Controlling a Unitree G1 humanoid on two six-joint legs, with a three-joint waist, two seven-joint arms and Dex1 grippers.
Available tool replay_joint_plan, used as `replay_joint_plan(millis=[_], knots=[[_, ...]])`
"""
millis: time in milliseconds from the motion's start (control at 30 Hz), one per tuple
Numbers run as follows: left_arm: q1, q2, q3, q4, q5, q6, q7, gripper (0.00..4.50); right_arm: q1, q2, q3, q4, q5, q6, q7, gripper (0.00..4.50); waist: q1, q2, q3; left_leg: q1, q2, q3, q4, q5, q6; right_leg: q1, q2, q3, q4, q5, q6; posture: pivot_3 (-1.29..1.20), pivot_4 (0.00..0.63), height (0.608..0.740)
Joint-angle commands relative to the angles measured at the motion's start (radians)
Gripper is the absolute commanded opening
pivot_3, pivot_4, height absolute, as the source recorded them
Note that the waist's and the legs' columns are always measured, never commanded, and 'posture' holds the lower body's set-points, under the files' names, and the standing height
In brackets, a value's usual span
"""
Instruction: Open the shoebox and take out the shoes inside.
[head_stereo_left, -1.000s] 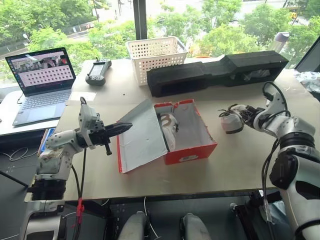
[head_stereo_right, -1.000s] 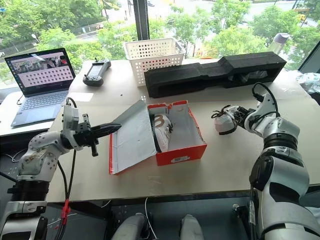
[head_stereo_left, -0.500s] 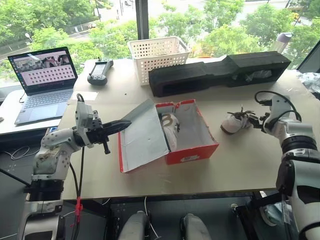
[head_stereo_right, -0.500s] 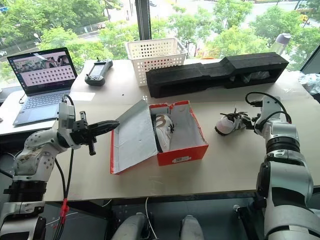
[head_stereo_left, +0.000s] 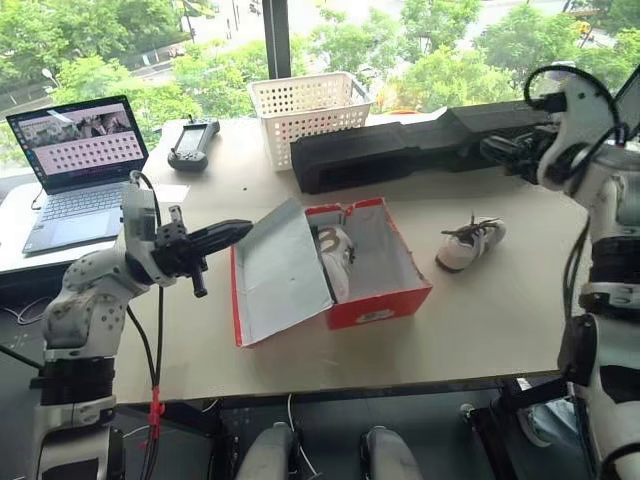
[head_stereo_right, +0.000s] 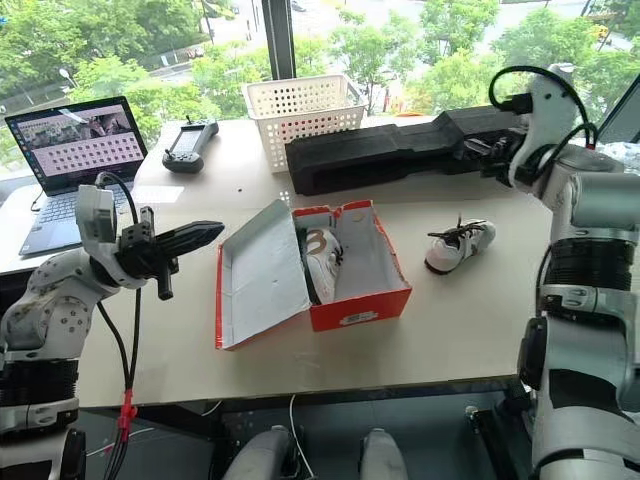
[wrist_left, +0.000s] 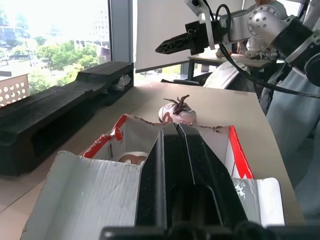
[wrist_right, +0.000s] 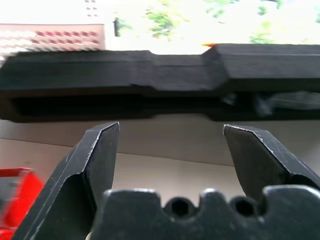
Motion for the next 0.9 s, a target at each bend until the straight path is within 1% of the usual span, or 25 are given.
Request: replay_joint_plan(millis=[33, 133, 200, 333, 433, 700, 800, 900], knots=[[0.011, -0.02, 0.005, -0.046, -0.007, -0.037, 0.008, 0.0, 0.03, 0.031, 0.047, -0.128, 0.014, 0.075, -0.04, 3.95, 0.001, 0.0, 0.0, 0.0, 0.0, 0.0, 0.0, 0.0, 0.0, 0.0, 0.0, 0.0, 0.0, 0.0, 0.0, 0.0, 0.15, 0.731], [0.025, -0.046, -0.004, -0.058, -0.006, -0.049, 0.017, 0.0, 0.065, 0.078, 0.098, -0.224, 0.034, 0.152, -0.057, 3.95, -0.003, 0.0, 0.0, 0.0, 0.0, 0.0, 0.0, 0.0, 0.0, -0.001, 0.0, 0.0, 0.0, 0.0, 0.0, 0.0, 0.15, 0.731], [0.033, -0.056, -0.008, -0.066, -0.002, -0.054, 0.022, 0.0, 0.084, 0.105, 0.11, -0.278, 0.052, 0.202, -0.063, 3.95, -0.005, 0.0, 0.0, 0.0, 0.0, 0.0, 0.0, 0.0, 0.0, -0.001, 0.0, 0.0, 0.001, 0.0, 0.0, 0.0, 0.15, 0.731], [0.051, -0.067, -0.02, -0.068, 0.011, -0.066, 0.021, 0.0, 0.139, 0.117, 0.155, -0.339, 0.06, 0.25, -0.068, 3.95, -0.005, 0.0, 0.0, 0.0, 0.0, 0.0, 0.0, 0.0, 0.0, -0.001, 0.0, 0.0, 0.001, 0.0, 0.0, 0.0, 0.15, 0.731], [0.054, -0.069, -0.027, -0.058, 0.018, -0.079, 0.018, 0.0, 0.163, 0.121, 0.184, -0.347, 0.06, 0.257, -0.063, 3.95, -0.005, 0.0, 0.0, 0.0, -0.001, 0.0, 0.0, 0.0, 0.0, 0.0, 0.0, 0.0, 0.001, 0.0, 0.0, 0.0, 0.15, 0.731], [0.046, -0.072, -0.042, -0.042, 0.032, -0.095, 0.022, 0.0, 0.173, 0.097, 0.212, -0.268, 0.037, 0.211, -0.044, 3.95, -0.005, 0.0, 0.0, 0.0, -0.001, 0.0, 0.0, 0.0, 0.0, 0.0, 0.001, 0.0, 0.0, 0.0, 0.0, 0.0, 0.15, 0.731], [0.041, -0.073, -0.046, -0.04, 0.038, -0.096, 0.023, 0.0, 0.168, 0.102, 0.218, -0.185, 0.024, 0.183, -0.038, 3.95, -0.006, 0.0, 0.0, 0.001, -0.001, 0.0, 0.0, 0.0, 0.0, 0.0, 0.001, 0.0, 0.0, 0.0, 0.0, 0.0, 0.15, 0.731], [0.035, -0.072, -0.054, -0.037, 0.044, -0.093, 0.019, 0.0, 0.137, 0.148, 0.18, -0.065, 0.051, 0.193, -0.022, 3.95, -0.008, 0.0, 0.0, 0.001, -0.001, 0.0, 0.0, 0.0, 0.0, 0.0, 0.001, 0.0, 0.0, 0.0, 0.0, 0.0, 0.15, 0.731]])
